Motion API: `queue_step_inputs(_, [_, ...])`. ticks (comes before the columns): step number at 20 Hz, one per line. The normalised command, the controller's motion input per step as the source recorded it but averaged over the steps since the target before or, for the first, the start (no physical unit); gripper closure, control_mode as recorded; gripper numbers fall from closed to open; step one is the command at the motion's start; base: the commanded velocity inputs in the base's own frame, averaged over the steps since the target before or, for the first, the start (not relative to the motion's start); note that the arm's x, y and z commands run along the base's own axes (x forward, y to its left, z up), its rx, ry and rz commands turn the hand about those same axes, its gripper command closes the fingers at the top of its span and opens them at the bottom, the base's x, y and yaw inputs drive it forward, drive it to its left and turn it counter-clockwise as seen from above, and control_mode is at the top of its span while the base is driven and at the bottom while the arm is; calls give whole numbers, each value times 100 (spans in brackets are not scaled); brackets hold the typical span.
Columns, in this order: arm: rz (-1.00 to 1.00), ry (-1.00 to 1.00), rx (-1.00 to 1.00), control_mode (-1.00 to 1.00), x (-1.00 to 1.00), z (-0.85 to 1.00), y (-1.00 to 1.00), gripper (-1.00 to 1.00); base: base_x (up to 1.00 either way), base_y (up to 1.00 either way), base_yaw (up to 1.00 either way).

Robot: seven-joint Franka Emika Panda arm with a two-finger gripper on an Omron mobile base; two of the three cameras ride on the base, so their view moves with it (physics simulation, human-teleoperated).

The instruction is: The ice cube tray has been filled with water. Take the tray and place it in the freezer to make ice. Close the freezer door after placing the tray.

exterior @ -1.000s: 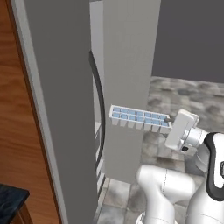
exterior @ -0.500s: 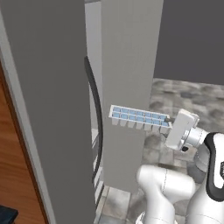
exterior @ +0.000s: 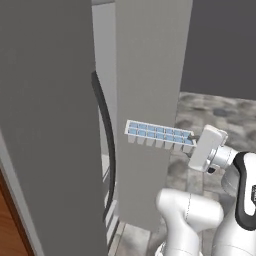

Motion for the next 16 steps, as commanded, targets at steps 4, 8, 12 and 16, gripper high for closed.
queue_step_inputs(4, [0, 0, 0, 100, 0, 0, 0, 100, 36, 1, 14])
queue_step_inputs(8, [0, 0, 0, 100, 0, 0, 0, 100, 39, 0, 19])
queue_step_inputs(12, [0, 0, 0, 100, 0, 0, 0, 100, 43, 0, 20])
queue_step_inputs(16, [0, 0, 0, 100, 0, 0, 0, 100, 43, 0, 23])
